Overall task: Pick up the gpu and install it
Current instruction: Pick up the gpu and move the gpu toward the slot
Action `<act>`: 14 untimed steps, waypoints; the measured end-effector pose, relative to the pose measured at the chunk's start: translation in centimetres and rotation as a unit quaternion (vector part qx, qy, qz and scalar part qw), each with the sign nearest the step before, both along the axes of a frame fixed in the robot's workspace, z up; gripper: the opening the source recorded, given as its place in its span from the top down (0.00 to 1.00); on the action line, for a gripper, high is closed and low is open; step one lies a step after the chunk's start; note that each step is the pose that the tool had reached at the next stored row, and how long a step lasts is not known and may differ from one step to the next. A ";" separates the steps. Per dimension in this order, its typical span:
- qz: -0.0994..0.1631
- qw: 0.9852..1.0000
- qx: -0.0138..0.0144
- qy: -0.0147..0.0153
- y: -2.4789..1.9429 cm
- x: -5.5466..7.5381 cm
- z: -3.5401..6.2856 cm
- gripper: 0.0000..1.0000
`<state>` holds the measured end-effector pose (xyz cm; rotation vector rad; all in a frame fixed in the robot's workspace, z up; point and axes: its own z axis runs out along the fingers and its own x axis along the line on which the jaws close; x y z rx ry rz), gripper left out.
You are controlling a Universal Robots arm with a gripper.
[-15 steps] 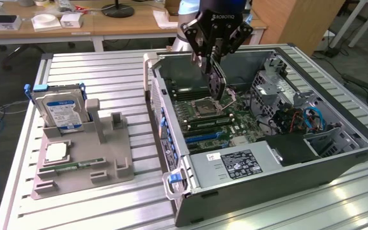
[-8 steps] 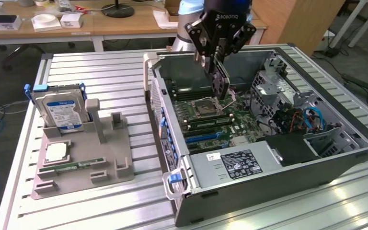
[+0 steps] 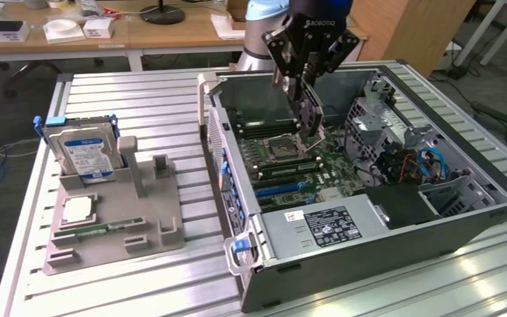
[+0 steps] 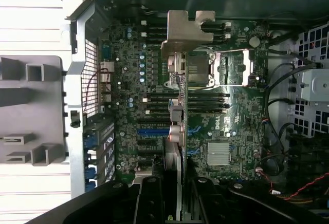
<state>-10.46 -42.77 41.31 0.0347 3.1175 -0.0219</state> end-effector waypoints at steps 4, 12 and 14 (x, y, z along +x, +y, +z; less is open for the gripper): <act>0.000 1.000 0.000 0.000 0.00 0.4 0.00 0.74; 0.000 1.000 0.000 0.000 0.00 1.1 0.00 0.74; 0.000 1.000 0.000 0.000 0.00 1.3 0.00 0.74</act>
